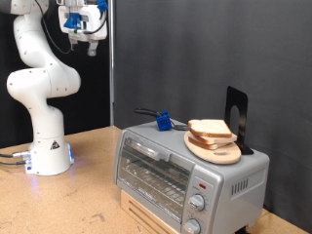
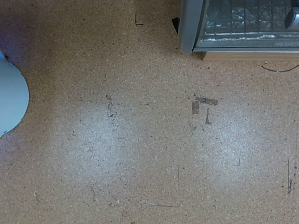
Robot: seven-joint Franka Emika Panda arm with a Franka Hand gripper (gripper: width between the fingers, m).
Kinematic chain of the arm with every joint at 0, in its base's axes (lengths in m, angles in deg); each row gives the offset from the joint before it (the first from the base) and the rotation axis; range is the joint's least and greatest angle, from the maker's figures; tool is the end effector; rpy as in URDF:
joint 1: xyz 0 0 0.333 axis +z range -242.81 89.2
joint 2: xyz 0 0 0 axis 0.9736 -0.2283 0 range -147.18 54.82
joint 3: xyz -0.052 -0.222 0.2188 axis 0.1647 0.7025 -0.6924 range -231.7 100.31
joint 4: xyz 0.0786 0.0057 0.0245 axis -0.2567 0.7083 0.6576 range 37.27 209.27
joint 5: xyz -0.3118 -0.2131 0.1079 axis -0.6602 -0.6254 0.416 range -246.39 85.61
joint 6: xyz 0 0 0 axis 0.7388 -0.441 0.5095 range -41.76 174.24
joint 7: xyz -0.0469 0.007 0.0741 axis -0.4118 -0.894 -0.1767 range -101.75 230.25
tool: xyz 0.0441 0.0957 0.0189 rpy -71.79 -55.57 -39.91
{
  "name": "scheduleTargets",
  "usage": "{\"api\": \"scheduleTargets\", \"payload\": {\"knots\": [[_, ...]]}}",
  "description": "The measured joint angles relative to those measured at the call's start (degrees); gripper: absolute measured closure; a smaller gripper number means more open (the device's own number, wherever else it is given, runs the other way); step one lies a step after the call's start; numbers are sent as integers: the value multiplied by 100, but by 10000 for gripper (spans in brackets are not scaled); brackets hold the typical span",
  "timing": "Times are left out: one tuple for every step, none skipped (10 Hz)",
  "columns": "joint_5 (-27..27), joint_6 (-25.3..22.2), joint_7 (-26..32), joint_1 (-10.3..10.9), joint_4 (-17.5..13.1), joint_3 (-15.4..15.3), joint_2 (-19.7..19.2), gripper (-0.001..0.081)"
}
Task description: Make a piece of toast with the oven
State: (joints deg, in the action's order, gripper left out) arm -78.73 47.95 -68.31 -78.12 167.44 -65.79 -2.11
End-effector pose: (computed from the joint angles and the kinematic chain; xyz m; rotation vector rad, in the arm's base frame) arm 0.3090 -0.0033 0.5902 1.2287 -2.8794 -0.0552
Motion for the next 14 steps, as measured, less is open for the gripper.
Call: {"api": "scheduleTargets", "payload": {"knots": [[-1, 115, 537, 56, 8, 19, 7, -1], [-82, 217, 1183, 149, 12, 36, 4, -1], [-225, 442, 1776, 240, 16, 36, -31, 0], [-427, 763, 2344, 324, 15, 30, -138, 0], [-578, 938, 2771, 390, -16, 24, -308, 0], [-514, 910, 2574, 362, -13, 24, -293, 0], [-500, 1046, 3100, 450, 19, 65, -239, 0], [-504, 1196, 3724, 599, 82, 132, -143, 0], [-545, 1422, 4310, 721, 183, 177, -51, 0], [-608, 1762, 4896, 823, 325, 213, -13, 0], [-785, 2181, 5441, 900, 485, 236, -51, 0], [-914, 2483, 5844, 936, 585, 237, -140, 0], [-852, 2425, 5658, 918, 575, 236, -135, 0], [-586, 2420, 6176, 1052, 571, 336, -97, 0]]}}
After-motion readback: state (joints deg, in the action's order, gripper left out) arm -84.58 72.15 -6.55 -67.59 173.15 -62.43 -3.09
